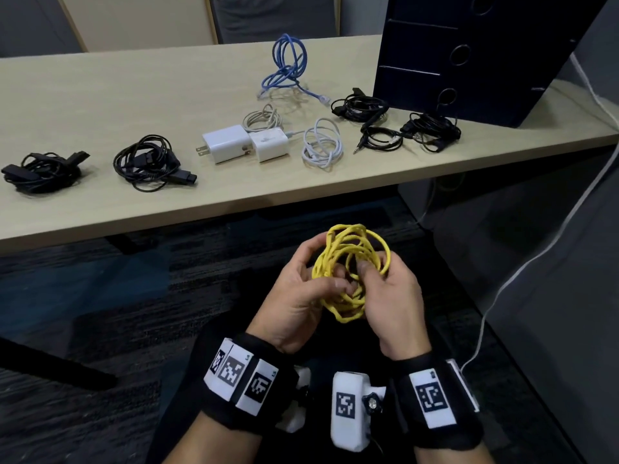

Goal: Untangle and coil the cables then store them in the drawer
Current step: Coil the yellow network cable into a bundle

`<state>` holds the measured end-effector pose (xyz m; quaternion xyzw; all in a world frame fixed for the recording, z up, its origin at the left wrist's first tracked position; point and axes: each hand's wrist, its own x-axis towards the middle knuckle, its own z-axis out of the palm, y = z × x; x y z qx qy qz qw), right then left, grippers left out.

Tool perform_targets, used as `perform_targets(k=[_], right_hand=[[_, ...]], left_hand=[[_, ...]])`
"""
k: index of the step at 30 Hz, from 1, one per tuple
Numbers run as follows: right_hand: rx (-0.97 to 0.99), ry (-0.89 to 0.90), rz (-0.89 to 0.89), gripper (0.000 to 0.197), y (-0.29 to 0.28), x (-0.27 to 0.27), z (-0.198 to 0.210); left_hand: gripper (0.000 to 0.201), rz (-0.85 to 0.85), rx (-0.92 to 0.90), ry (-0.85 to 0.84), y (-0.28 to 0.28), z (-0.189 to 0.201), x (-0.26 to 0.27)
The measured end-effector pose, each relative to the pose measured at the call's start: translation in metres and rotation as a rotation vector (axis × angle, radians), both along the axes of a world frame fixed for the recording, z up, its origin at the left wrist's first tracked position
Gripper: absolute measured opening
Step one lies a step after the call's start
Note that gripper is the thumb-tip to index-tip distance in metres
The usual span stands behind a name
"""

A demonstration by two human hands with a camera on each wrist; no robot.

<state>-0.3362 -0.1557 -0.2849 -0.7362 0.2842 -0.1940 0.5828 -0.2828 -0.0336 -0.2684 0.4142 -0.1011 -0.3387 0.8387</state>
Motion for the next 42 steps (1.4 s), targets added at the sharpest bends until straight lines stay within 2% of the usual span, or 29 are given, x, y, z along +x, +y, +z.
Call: perform_targets(k=[3, 4, 6, 8, 10, 12, 15, 16, 19, 22, 25, 28, 30, 33, 36, 38, 42], right_hand=[[0.091, 0.022, 0.111, 0.012, -0.002, -0.001, 0.001], [0.115, 0.005, 0.156, 0.019, -0.005, -0.002, -0.001], [0.208, -0.043, 0.250, 0.047, -0.010, -0.004, -0.005], [0.422, -0.123, 0.321, 0.082, -0.013, -0.005, -0.008], [0.614, -0.176, 0.323, 0.094, -0.016, -0.007, -0.005], [0.720, -0.194, 0.300, 0.077, -0.017, -0.008, -0.002], [0.770, -0.194, 0.275, 0.028, -0.015, -0.010, 0.005], [0.772, -0.186, 0.289, 0.020, -0.014, -0.011, 0.007], [0.829, -0.179, 0.324, 0.030, -0.013, -0.012, 0.009], [0.867, -0.191, 0.315, 0.035, -0.012, -0.011, 0.010], [0.860, -0.200, 0.296, 0.033, -0.011, -0.012, 0.012], [0.737, -0.167, 0.273, 0.026, -0.009, -0.011, 0.013], [0.631, -0.144, 0.209, 0.024, -0.005, -0.007, 0.011], [0.517, -0.147, 0.082, 0.025, -0.003, -0.001, 0.007], [0.629, -0.203, -0.012, 0.030, -0.017, -0.003, 0.008], [0.661, -0.172, 0.024, 0.032, -0.026, -0.006, 0.011], [0.647, 0.006, 0.218, 0.028, -0.020, -0.012, 0.012]], left_hand=[[0.063, 0.056, -0.012, 0.055, 0.000, -0.004, 0.002], [0.061, 0.059, -0.018, 0.078, 0.001, -0.004, 0.003], [0.057, 0.031, -0.042, 0.121, 0.004, -0.003, 0.005], [0.055, -0.001, -0.057, 0.131, 0.007, -0.002, 0.005], [0.057, 0.002, 0.002, 0.106, 0.008, -0.002, 0.006], [0.060, 0.012, 0.086, 0.055, 0.008, -0.002, 0.007], [0.061, 0.019, 0.160, -0.006, 0.007, -0.002, 0.006], [0.059, 0.016, 0.167, -0.011, 0.007, -0.002, 0.005], [0.054, -0.013, 0.168, -0.025, 0.006, -0.002, 0.002], [0.041, 0.015, 0.250, -0.086, 0.004, -0.002, 0.000], [0.035, 0.080, 0.360, -0.162, 0.002, -0.006, 0.000], [0.024, 0.147, 0.446, -0.216, 0.001, -0.012, 0.003], [0.018, 0.172, 0.476, -0.249, 0.000, -0.013, 0.004], [0.023, 0.204, 0.489, -0.256, -0.003, -0.014, 0.003], [0.025, 0.278, 0.481, -0.233, 0.001, -0.015, 0.005], [0.026, 0.271, 0.470, -0.258, 0.005, -0.015, 0.007], [0.025, 0.187, 0.459, -0.379, 0.004, -0.018, 0.004]])
